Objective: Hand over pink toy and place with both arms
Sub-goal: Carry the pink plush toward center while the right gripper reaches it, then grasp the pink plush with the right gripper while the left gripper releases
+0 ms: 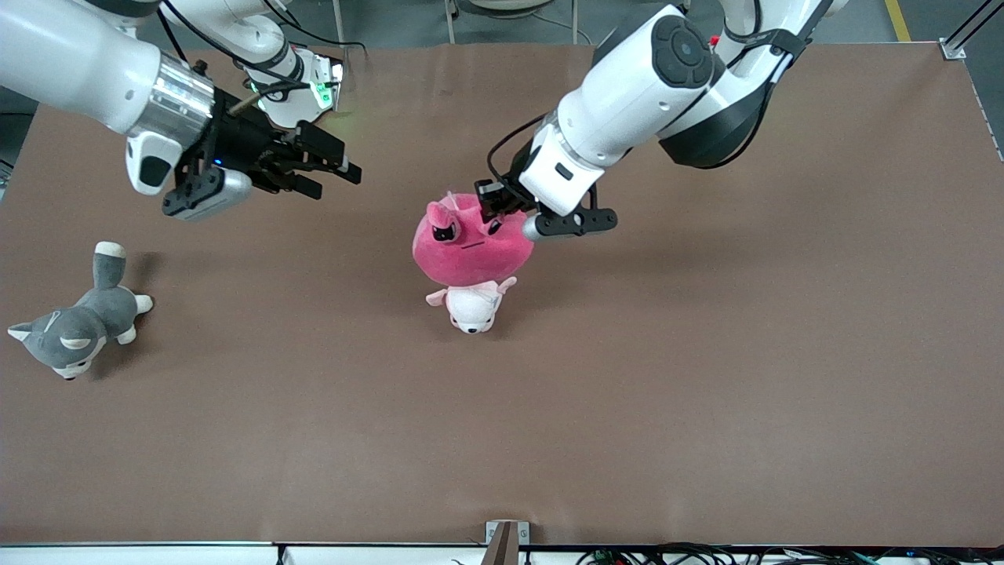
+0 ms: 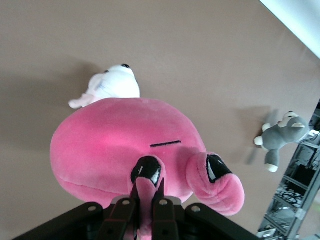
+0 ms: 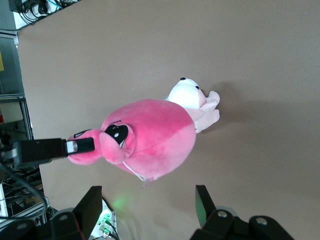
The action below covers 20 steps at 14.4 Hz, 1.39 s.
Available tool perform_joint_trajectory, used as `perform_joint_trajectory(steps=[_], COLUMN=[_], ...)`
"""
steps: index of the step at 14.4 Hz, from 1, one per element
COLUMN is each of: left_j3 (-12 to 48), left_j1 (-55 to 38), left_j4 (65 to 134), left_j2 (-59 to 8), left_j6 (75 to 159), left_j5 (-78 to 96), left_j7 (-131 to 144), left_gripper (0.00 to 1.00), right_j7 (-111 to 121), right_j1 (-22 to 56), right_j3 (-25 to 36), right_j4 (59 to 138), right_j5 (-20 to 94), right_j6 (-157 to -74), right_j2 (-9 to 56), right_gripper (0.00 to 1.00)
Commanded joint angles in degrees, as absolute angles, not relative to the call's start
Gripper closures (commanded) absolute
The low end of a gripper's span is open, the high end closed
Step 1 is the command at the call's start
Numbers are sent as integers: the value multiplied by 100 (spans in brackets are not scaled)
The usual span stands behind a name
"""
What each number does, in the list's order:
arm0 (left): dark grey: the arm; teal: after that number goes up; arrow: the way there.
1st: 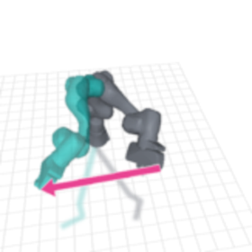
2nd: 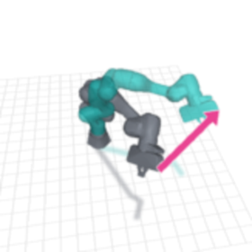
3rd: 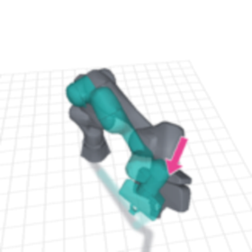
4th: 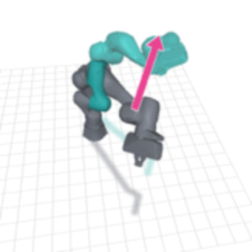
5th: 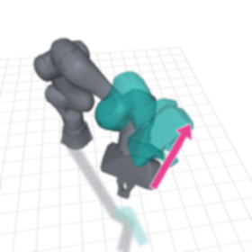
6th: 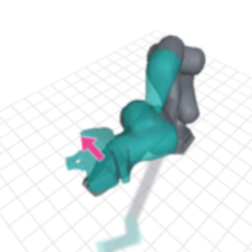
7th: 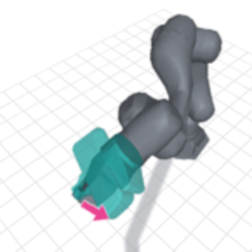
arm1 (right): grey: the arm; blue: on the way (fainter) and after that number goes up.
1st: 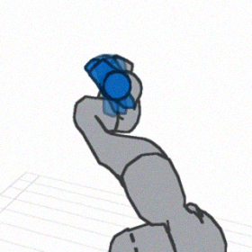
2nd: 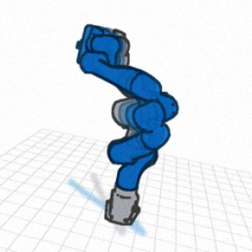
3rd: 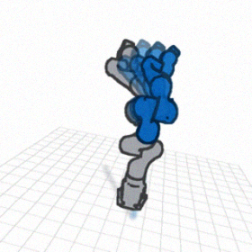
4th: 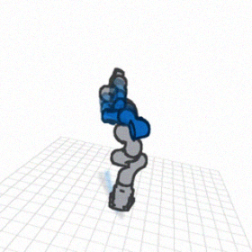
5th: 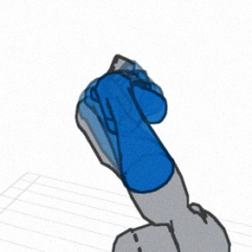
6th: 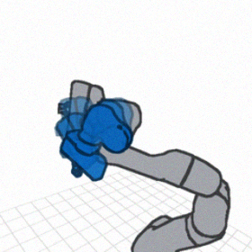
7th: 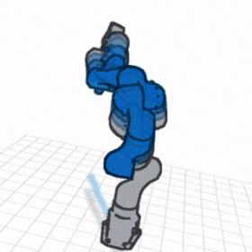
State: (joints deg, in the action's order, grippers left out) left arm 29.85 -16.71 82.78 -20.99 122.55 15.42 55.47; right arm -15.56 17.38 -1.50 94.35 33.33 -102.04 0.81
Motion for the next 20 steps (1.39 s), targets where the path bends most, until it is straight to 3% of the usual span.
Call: perform_joint_trajectory(steps=[1,17,20], left_j3=[2988,2997,2988], left_j1=[-1828,-2153,-2215], left_j4=[7919,7840,7840], left_j2=[-2320,-2373,-2399], left_j6=[12261,12683,12683], left_j5=[1600,1600,1600], left_j7=[5809,6346,6346], left_gripper=[100,100,100], right_j7=[-1679,-1802,-1793], right_j1=[1924,2373,2364], right_j3=[-79,-79,-79], right_j4=[9466,9334,9334], right_j5=[3252,3252,3252], right_j6=[-10283,-10652,-10652], right_j2=[175,633,685], right_gripper=[18,20,32])
